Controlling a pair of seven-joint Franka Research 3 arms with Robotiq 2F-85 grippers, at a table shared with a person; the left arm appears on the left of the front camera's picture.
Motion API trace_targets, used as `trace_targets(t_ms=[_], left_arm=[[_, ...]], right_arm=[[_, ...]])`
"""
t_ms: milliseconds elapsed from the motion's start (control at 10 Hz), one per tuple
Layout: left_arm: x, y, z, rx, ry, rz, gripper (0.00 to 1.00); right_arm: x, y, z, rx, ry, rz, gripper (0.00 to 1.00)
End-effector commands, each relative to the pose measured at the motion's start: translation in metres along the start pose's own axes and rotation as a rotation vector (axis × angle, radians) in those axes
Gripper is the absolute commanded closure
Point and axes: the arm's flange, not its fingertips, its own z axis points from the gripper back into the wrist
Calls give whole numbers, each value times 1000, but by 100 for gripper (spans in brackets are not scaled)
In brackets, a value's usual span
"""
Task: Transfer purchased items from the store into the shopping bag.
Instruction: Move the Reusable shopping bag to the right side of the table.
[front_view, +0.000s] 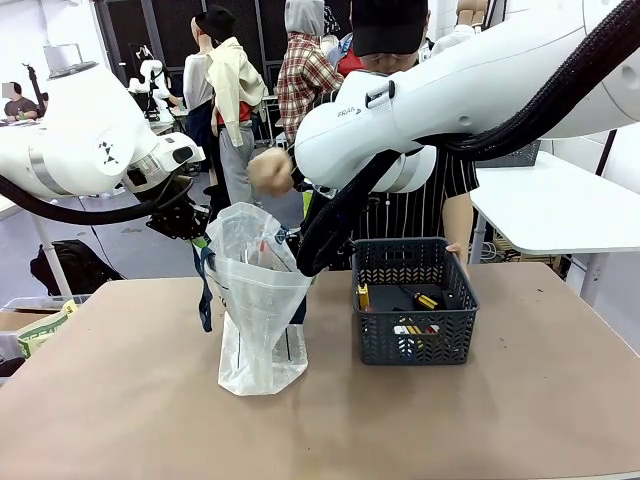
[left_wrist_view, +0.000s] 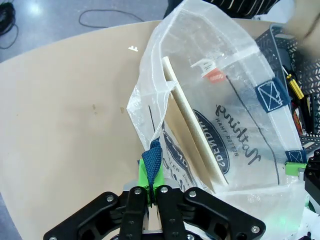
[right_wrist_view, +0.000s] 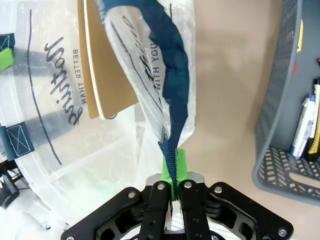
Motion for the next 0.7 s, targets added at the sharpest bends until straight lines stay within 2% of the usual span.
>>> trace_targets(t_ms=[0,600], left_arm=[[-2,1,2,2,1,-1,100],[-2,1,2,2,1,-1,100]], right_arm=[[0,0,1,7,-3,-4,100],[0,0,1,7,-3,-4,100]])
